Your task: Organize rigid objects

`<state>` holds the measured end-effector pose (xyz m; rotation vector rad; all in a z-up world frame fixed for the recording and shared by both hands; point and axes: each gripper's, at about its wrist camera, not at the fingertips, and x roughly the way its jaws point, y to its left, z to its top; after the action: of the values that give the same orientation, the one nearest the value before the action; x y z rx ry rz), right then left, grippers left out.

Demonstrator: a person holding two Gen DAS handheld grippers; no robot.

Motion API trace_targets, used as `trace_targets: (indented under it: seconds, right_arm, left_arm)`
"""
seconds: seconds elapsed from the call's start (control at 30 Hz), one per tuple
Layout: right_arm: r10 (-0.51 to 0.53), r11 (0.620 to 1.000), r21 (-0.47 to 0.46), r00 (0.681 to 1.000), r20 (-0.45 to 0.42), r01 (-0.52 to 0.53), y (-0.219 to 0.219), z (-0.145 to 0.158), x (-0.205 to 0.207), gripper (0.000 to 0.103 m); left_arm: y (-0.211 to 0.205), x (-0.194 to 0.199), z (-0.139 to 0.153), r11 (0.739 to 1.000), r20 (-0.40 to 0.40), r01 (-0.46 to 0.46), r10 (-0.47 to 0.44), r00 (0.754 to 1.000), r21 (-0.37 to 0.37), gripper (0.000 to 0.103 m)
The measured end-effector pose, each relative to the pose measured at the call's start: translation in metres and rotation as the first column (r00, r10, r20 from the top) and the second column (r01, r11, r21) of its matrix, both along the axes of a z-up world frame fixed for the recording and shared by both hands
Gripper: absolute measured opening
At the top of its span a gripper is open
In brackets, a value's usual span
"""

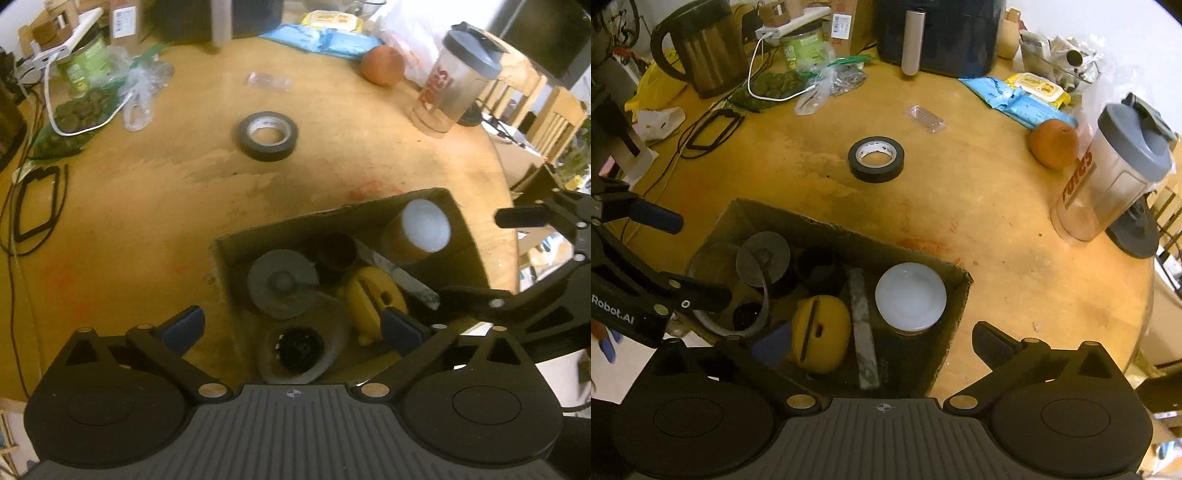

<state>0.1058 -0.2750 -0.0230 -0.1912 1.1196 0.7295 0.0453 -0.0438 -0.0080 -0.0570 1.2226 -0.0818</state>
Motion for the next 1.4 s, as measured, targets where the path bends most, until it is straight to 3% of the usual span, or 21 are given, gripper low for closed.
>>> trace_targets:
  seconds: [0.5, 0.7, 0.87, 1.07, 1.27, 1.4]
  right_arm:
    - [-0.062, 0.997, 0.034, 0.998, -0.022, 0.063, -0.01, -0.003, 0.004, 0.103]
    - [-0.065, 0.998, 0.012, 0.997, 0.051, 0.065, -0.011, 0.001, 0.006, 0.103]
    - [-0.066, 0.998, -0.003, 0.983, 0.17, 0.067, -0.01, 0.008, 0.003, 0.103]
    - [-0.147, 0.989, 0.018, 0.973, 0.178, 0.146, -0.014, 0.01, 0.017, 0.103]
    - [-0.113, 0.984, -0.094, 0.943, 0.313, 0.149, -0.004, 0.011, 0.021, 0.103]
    - [-0.115, 0.987, -0.07, 0.948, 0.297, 0.142, -0.005, 0.01, 0.028, 0.103]
  left_arm:
    - [0.003, -0.005, 0.008, 0.999, 0.097, -0.011, 0.006, 0.995, 0.048, 0.103]
    - [0.006, -0.007, 0.01, 0.998, 0.091, -0.011, 0.004, 0.996, 0.068, 0.103]
    - [0.01, -0.008, 0.015, 0.997, 0.11, -0.018, 0.01, 0.994, 0.075, 0.103]
    - [0.013, -0.005, 0.02, 0.996, 0.131, -0.035, 0.023, 0.991, 0.087, 0.103]
    - [0.018, 0.002, 0.022, 0.99, 0.148, -0.05, 0.03, 0.989, 0.13, 0.103]
    - [0.018, 0.007, 0.027, 0.985, 0.196, -0.057, 0.025, 0.98, 0.163, 0.103]
